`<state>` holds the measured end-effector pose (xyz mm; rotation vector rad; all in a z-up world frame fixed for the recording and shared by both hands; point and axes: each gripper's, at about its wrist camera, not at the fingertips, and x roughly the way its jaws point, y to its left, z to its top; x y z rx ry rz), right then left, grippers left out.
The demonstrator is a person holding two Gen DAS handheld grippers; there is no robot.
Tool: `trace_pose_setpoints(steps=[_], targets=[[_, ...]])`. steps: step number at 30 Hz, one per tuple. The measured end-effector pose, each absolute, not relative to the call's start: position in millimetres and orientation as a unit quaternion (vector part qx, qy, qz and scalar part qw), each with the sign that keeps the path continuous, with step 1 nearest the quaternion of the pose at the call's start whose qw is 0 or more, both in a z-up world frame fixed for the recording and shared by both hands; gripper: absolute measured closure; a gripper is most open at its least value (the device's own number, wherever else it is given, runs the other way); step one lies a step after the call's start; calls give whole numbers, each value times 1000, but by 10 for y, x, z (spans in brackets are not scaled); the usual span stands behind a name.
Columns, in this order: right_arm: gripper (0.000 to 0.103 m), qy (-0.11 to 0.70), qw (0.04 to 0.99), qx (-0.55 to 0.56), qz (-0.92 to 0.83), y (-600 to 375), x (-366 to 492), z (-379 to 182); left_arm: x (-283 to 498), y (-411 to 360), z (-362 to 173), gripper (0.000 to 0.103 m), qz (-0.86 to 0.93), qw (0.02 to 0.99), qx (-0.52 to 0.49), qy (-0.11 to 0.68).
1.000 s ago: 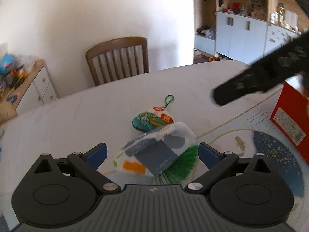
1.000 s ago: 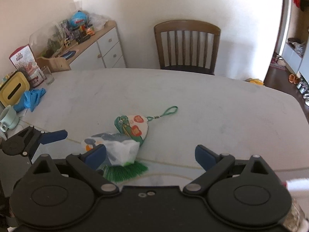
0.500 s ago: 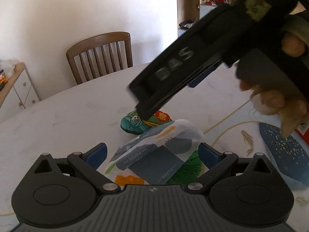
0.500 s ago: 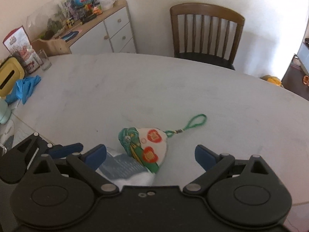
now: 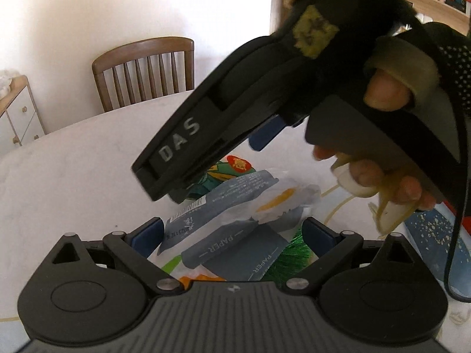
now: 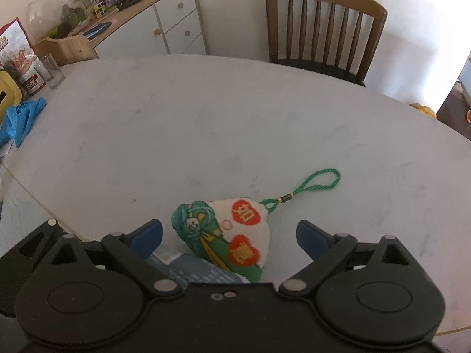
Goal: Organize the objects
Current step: 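Grasp the white paper bag with left tool while right tool grasps the sachet, then carry the paper bag and sachet in both tools over the shoebox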
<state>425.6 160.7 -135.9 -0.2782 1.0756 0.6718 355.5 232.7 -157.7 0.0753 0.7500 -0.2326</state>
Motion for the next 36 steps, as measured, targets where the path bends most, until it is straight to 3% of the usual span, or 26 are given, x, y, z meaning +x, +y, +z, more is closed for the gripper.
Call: trace_pose_setpoints(steps=[7,9,17,36], targets=[[27,512,791,-115,314,1594,4276,-1406,3514,2337,-1600,19,-110,922,28,370],[28,513,792,-110,314,1562,4267,-1398,3490,2346,-1591,29,-108,922,24,371],[34,505,800,-89,311,1460,4225,-1287,3360,2336,-1494,50,-105,924,15,367],[34,469,821,-48,321,834,3815,-675,2652,2364,-819,52,-92,932,-42,348]])
